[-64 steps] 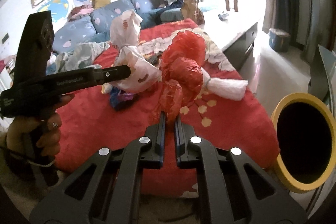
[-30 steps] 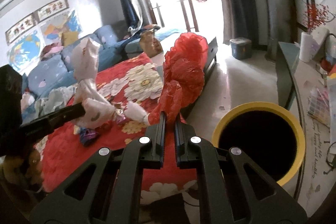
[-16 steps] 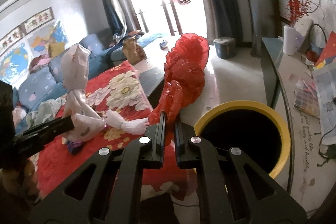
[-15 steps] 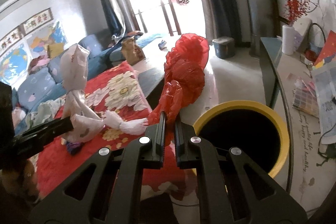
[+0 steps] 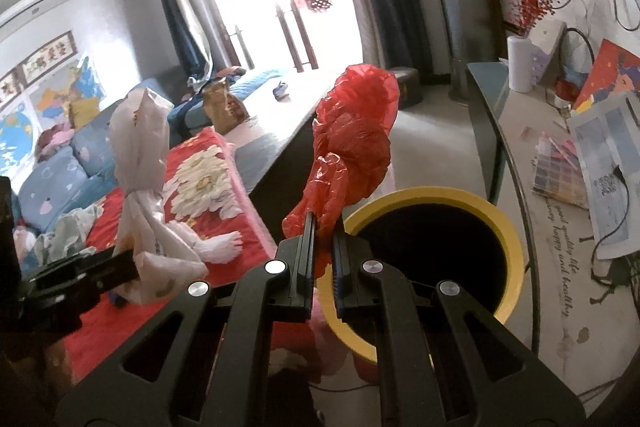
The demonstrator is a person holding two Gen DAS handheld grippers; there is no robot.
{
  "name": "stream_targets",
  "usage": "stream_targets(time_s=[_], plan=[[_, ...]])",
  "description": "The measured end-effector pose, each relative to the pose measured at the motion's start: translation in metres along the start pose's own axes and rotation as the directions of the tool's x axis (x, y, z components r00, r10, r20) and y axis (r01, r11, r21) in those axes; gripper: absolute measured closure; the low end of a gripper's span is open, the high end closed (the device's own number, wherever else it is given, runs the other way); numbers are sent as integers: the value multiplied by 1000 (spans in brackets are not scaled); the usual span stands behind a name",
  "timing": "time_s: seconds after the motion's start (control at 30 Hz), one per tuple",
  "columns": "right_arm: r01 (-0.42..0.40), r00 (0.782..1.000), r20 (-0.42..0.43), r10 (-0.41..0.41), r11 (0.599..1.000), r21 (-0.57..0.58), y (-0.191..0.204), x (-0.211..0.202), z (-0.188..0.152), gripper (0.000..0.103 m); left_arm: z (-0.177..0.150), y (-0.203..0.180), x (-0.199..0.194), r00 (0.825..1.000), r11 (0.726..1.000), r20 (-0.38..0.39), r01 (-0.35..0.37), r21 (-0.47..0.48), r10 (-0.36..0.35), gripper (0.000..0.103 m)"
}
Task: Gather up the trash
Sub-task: 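Carry the white printed bag with the left tool while the right tool carries the red bag to the bin, then open the left tool over the bin while the right tool opens to drop the red bag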
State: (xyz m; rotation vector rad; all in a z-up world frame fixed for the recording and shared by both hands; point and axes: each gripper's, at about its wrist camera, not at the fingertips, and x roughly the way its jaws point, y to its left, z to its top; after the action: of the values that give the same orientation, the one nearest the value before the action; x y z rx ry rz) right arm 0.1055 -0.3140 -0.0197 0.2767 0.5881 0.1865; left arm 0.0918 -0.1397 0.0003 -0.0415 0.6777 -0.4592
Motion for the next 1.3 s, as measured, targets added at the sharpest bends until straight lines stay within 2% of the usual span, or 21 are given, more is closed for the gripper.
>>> stream_targets(time_s=[0.27, 0.7, 0.97, 1.3], plan=[[47, 999, -19, -46, 998, 50, -25, 6, -5, 99, -2, -24, 30, 998, 998, -50, 37, 42, -35, 83], [101, 993, -70, -93, 986, 132, -65, 19, -14, 99, -9, -42, 69, 993, 995, -102, 62, 77, -54, 83], [141, 984, -131, -119, 974, 176, -86, 32, -25, 99, -12, -49, 96, 989, 993, -133, 74, 92, -61, 83], [171, 972, -193, -130, 963, 210, -106, 45, -37, 99, -20, -55, 139, 975, 988, -207, 109, 110, -85, 83]])
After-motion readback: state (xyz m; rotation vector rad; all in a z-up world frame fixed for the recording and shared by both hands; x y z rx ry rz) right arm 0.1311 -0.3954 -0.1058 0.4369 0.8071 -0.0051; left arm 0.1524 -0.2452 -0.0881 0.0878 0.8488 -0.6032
